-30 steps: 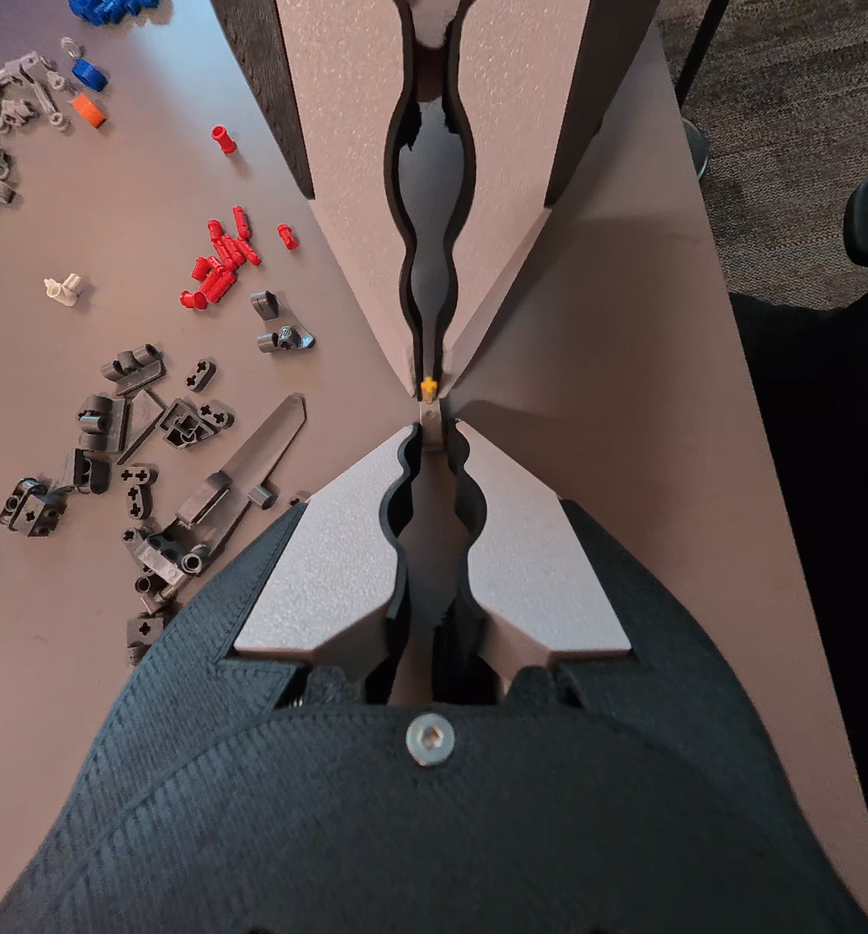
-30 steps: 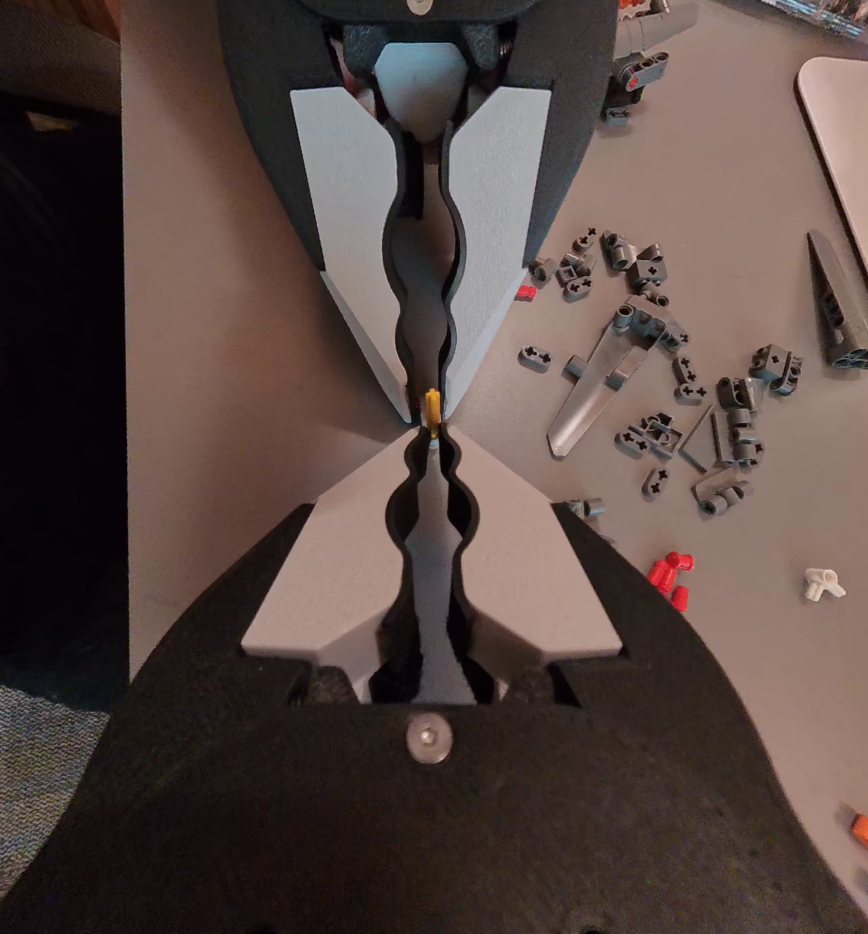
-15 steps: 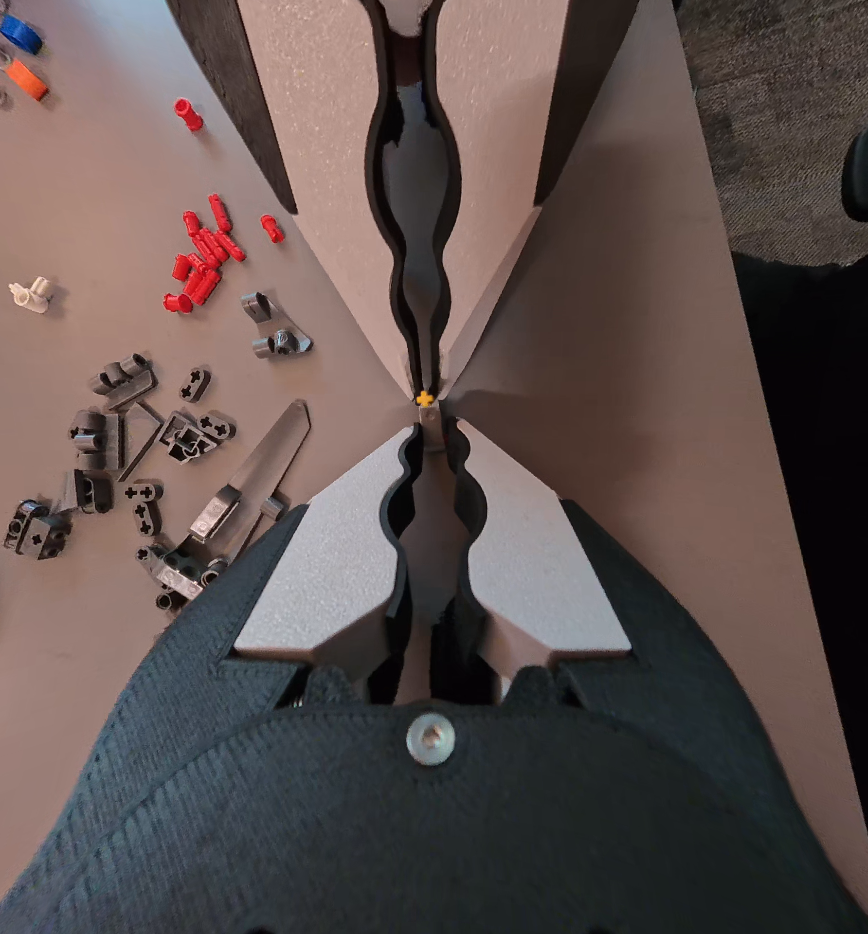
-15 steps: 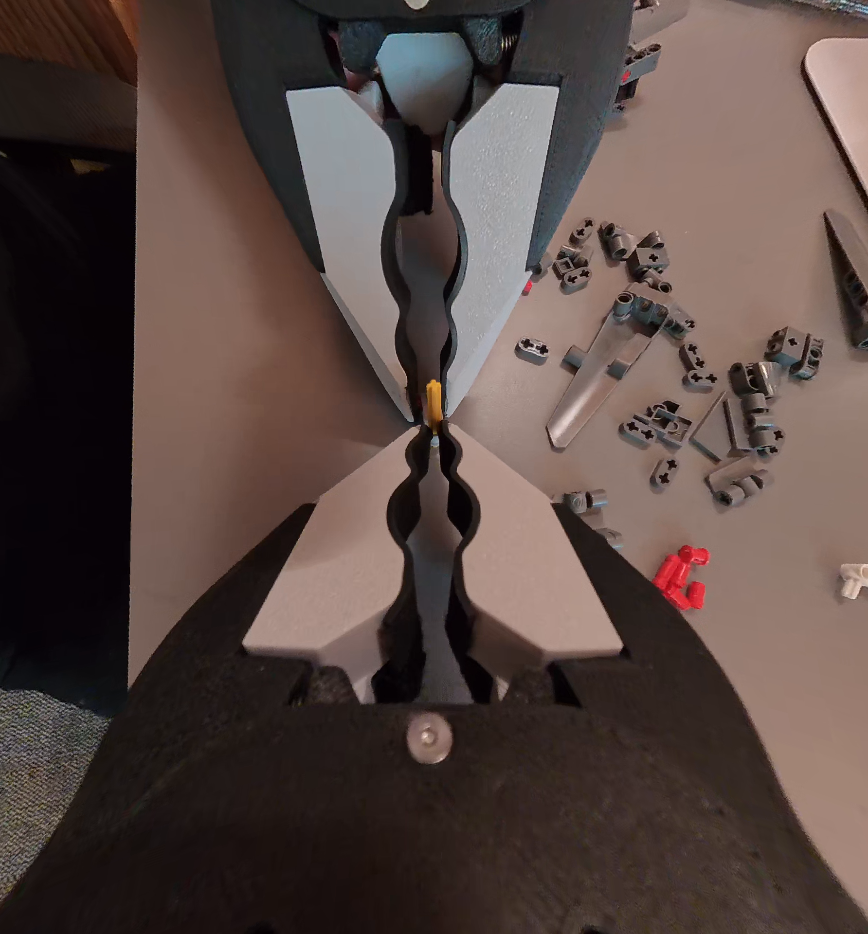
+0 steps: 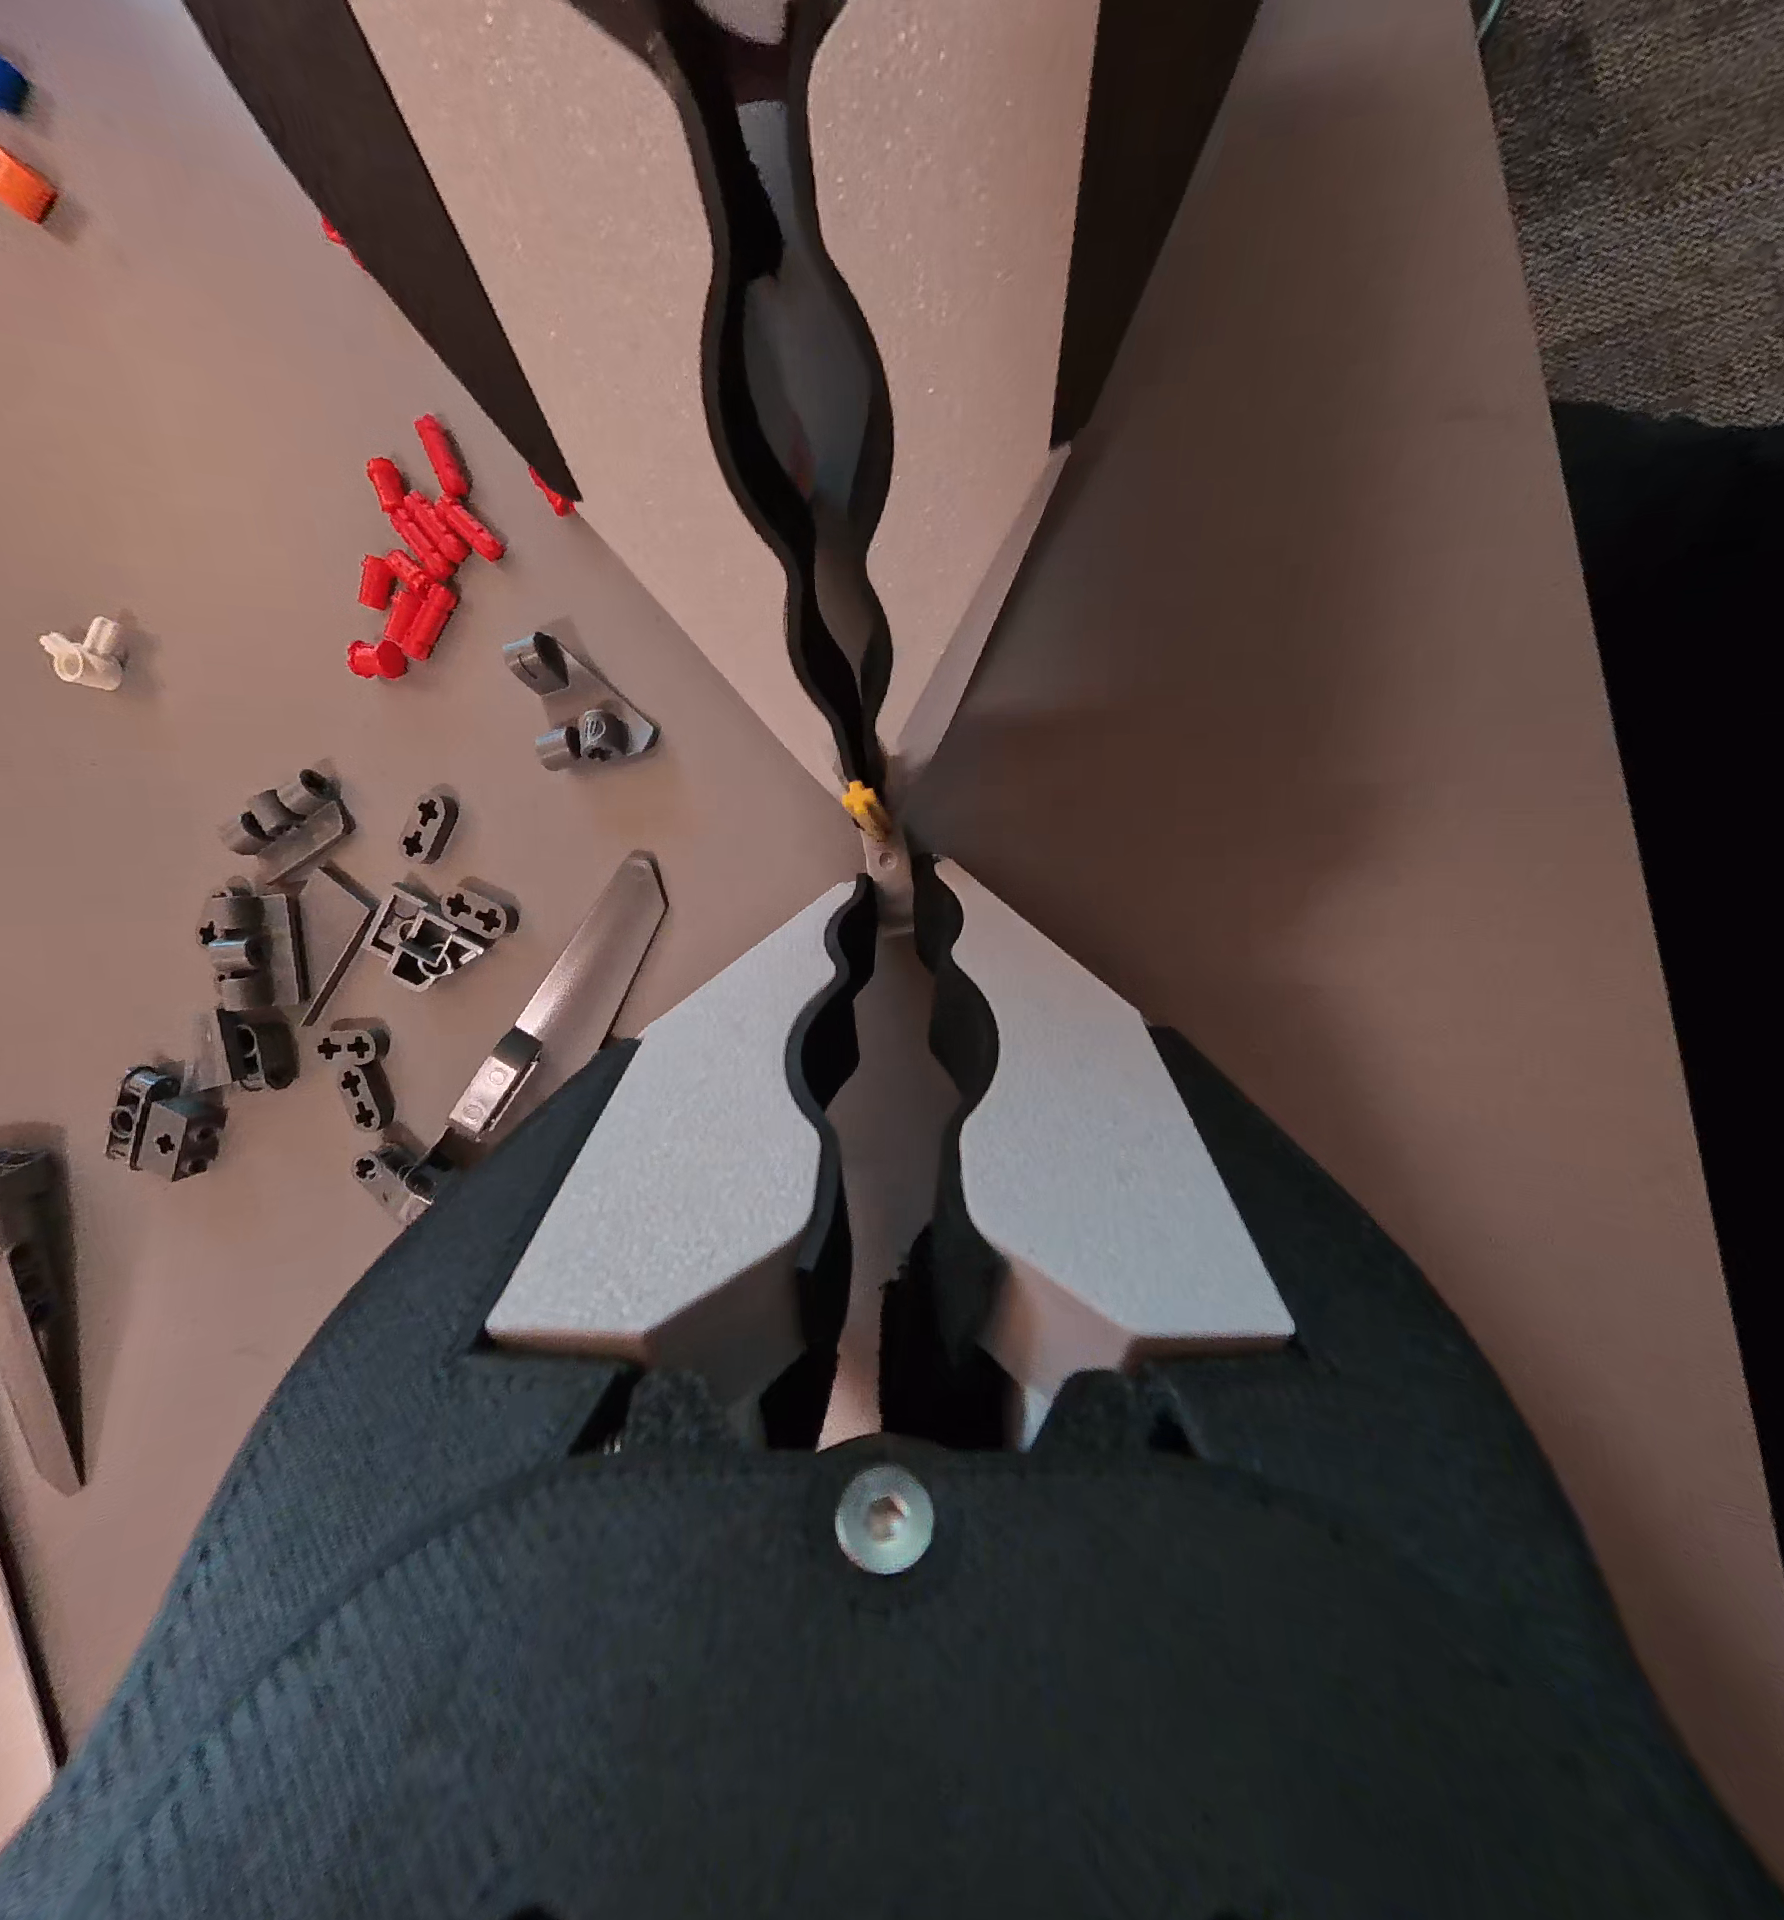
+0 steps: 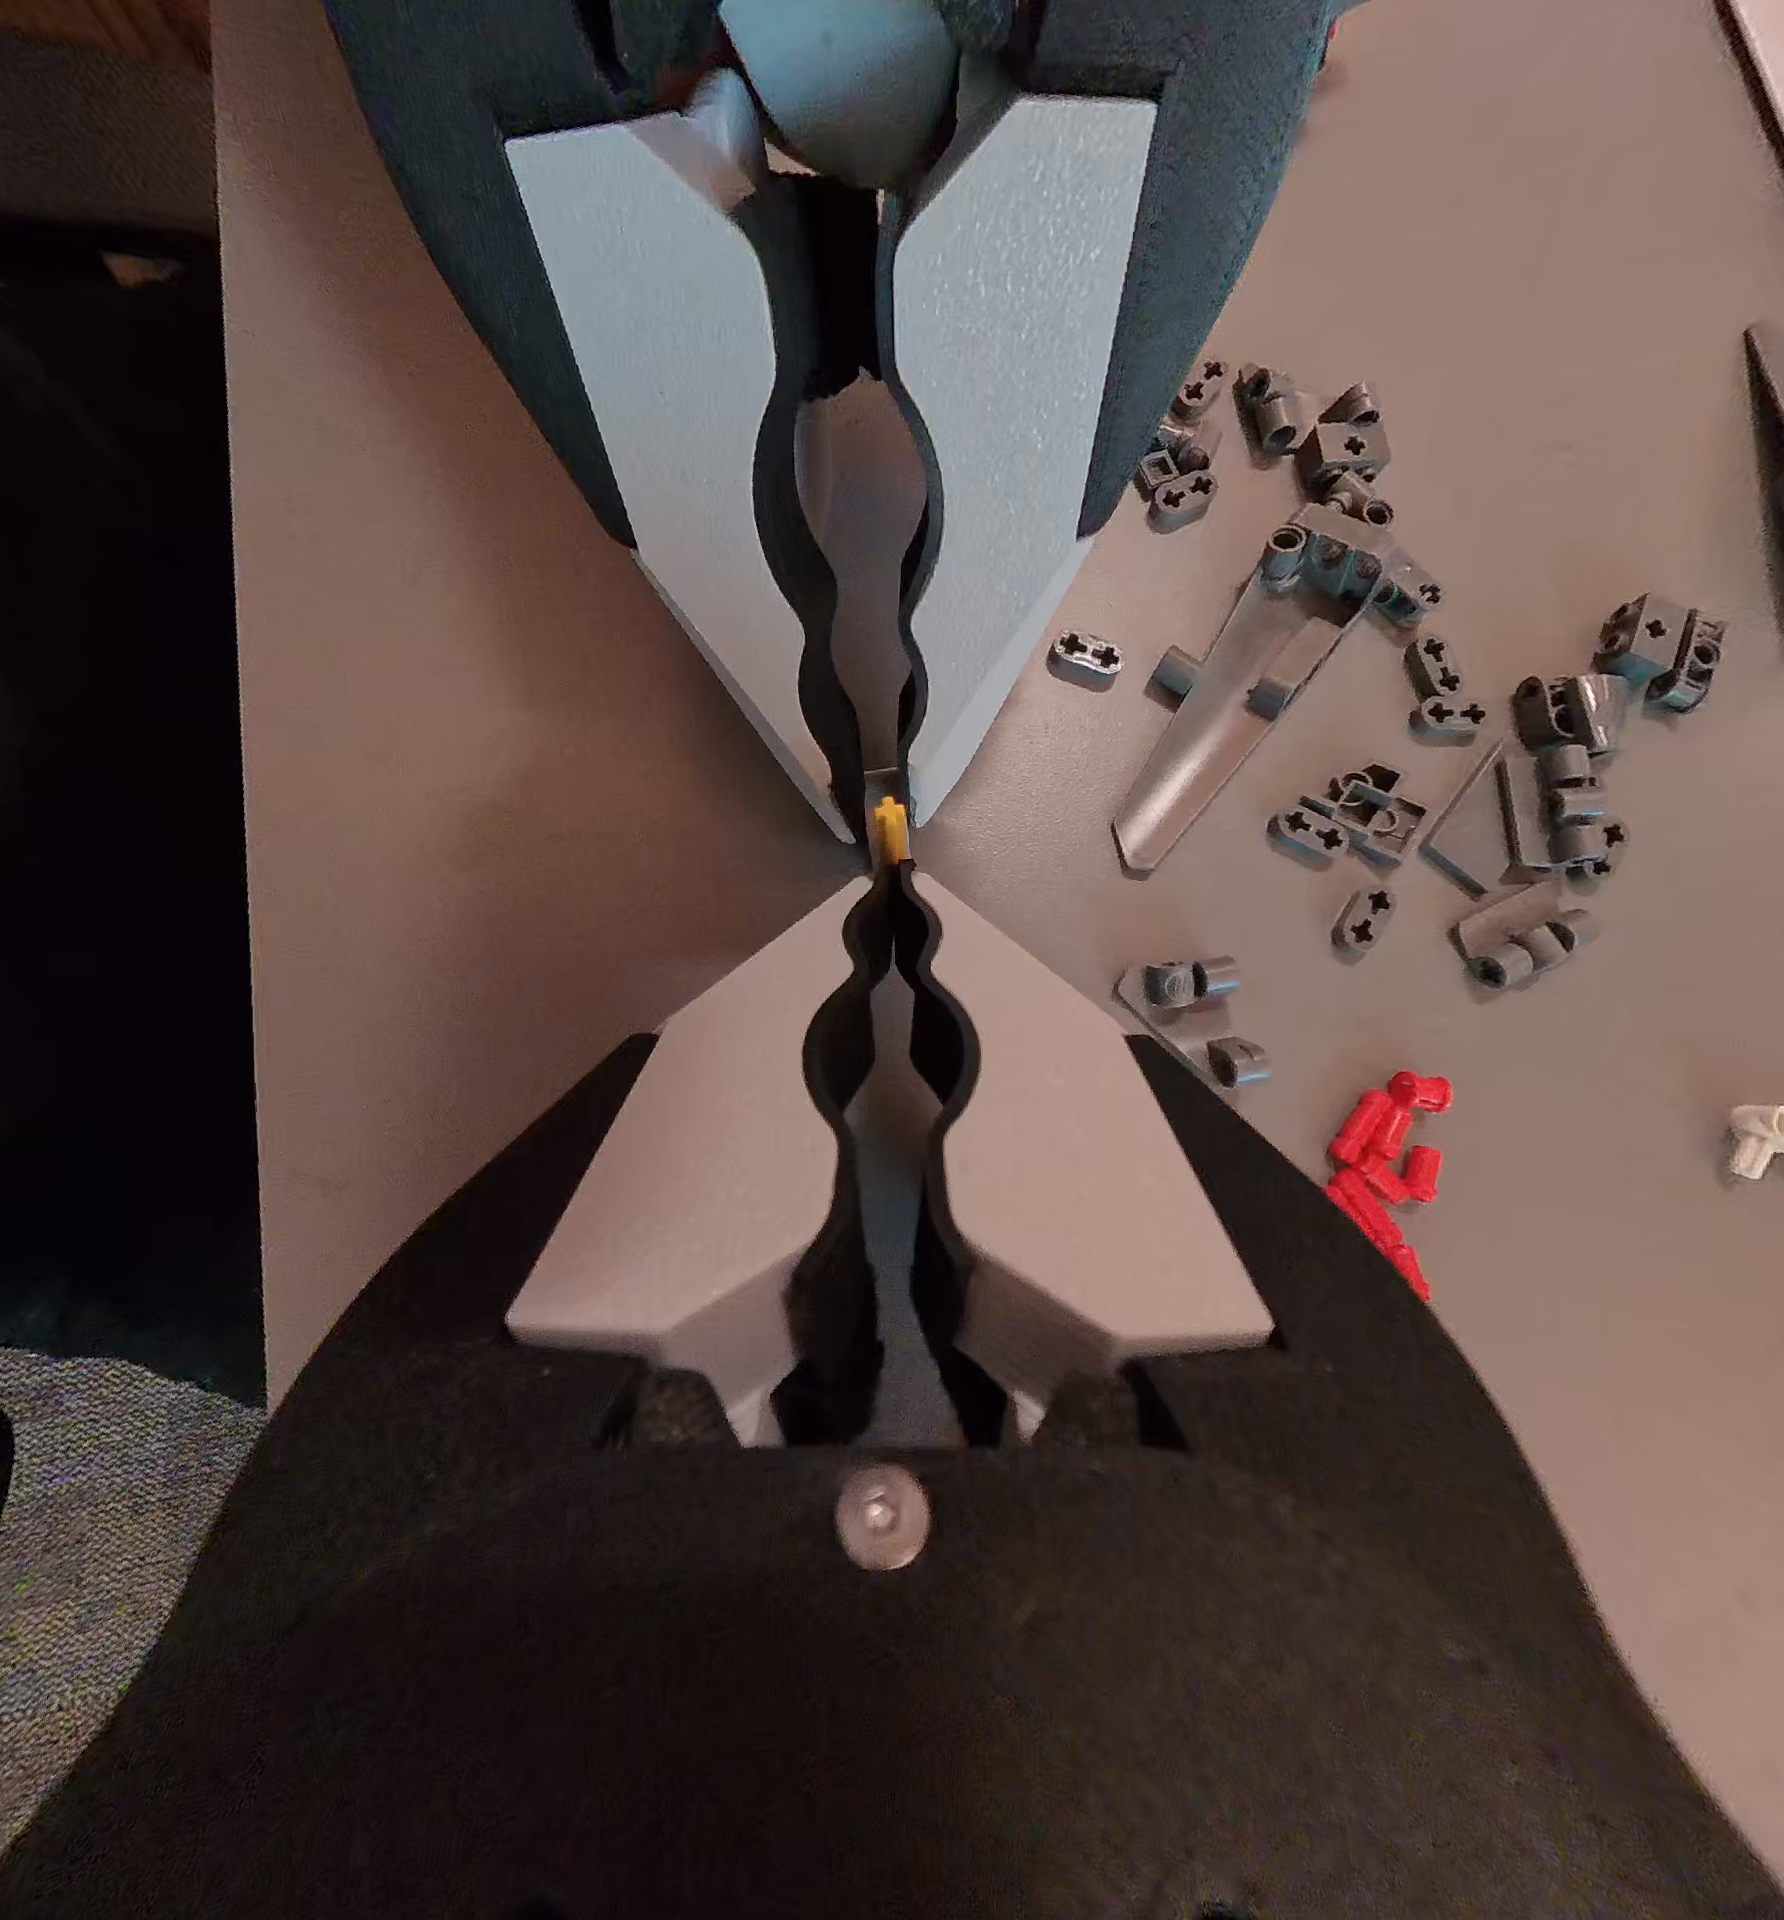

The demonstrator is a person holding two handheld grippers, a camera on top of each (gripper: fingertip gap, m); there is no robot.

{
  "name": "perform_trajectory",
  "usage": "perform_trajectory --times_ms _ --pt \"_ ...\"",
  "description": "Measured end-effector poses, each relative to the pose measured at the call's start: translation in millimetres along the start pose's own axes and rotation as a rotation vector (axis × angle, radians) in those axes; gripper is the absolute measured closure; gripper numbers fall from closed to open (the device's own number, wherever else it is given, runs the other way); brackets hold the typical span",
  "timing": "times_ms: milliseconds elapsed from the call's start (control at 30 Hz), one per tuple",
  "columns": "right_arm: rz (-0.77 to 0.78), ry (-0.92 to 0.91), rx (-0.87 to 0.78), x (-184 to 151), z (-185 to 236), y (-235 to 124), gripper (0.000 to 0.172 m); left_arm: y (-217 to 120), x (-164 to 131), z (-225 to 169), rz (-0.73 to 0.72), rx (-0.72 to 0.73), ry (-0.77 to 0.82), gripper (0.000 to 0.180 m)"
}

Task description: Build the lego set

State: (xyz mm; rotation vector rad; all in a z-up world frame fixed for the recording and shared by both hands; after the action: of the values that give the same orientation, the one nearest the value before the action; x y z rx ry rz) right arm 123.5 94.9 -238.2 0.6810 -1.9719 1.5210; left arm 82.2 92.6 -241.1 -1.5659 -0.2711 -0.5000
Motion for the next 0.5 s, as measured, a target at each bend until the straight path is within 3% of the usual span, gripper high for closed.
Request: perform_trajectory --times_ms 233,333,500 --pt "-0.022 0.028 -0.001 0.3 -1.3 0.2 0.172 -0.6 -1.5 1.2 -0.064 -0.028 -0.047 0.174" --pt "-0.032 0.031 -0.044 -1.4 -2.1 -0.2 0.157 0.0 -1.2 1.6 -0.106 -0.028 -0.049 0.174" --pt "-0.043 0.003 -0.083 -0.1 -1.4 -1.0 0.160 -0.1 -1.9 1.7 -0.145 -0.039 -0.068 0.174"
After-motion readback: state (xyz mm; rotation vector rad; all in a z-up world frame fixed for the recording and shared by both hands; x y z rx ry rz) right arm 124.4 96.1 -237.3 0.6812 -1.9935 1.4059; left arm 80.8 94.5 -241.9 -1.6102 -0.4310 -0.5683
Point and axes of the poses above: each gripper's, where its closed fingertips meet, y out along the fingers, x out of its top, z = x × y across the jaws, the point moved 3 cm from there along -y, back along the fingers, and after that the axes turned 11 degrees about -x, right-handed, at the moved point
